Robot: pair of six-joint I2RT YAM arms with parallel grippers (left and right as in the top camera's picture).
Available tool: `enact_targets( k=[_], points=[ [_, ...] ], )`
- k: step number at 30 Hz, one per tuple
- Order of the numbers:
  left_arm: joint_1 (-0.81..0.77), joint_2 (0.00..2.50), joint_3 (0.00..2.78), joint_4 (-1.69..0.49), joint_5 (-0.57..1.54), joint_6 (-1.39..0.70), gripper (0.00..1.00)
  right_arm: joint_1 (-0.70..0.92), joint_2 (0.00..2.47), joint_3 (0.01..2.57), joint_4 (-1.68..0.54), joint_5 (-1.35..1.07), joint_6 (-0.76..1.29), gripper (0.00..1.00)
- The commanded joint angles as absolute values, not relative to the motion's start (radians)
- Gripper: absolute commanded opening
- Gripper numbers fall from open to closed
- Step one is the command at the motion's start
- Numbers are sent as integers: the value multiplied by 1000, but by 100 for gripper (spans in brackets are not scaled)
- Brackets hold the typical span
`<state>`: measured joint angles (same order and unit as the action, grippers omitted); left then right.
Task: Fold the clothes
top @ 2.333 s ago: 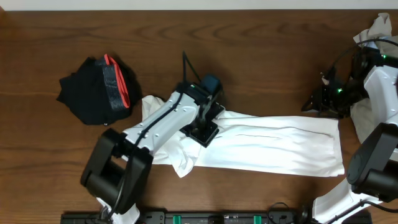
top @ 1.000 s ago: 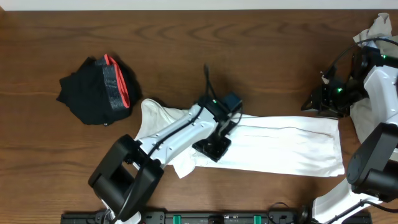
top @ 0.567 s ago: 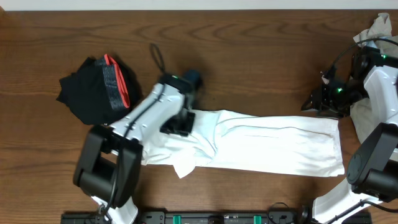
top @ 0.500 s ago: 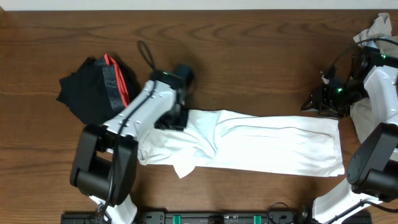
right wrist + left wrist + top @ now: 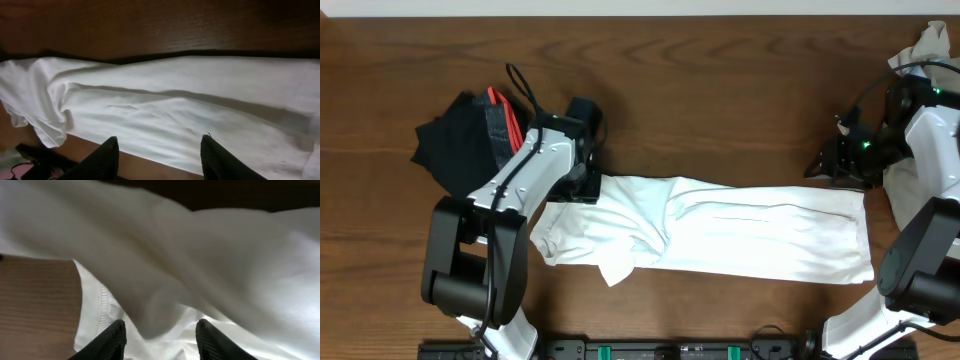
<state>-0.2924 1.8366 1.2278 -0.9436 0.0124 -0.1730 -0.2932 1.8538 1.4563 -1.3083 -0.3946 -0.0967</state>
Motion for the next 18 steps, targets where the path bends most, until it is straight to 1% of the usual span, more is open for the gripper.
enact_targets(
  k=[1,4,5,9,15,18],
  points=[
    [-288,1818,1204,-935,-8,-134,35,-287,1836,1451,-1308,-408,-113,51],
    [-287,1817,1205,-905,-9,-127,9,-287,1836,1451,-1309,-408,-113,51],
    [-286,1816,1206,-892,-9,-127,6,-287,1836,1451,-1309,-408,-113,51],
    [-286,1816,1240,-872,-21,-127,6,-287,1836,1451,-1309,-408,-113,51],
    [-286,1810,1309,-852,-148,-120,6,-287,1836,1451,-1308,-408,-113,51],
    [-286,1810,1314,-823,-174,-97,6,-287,1836,1451,-1308,-408,-113,51]
  ],
)
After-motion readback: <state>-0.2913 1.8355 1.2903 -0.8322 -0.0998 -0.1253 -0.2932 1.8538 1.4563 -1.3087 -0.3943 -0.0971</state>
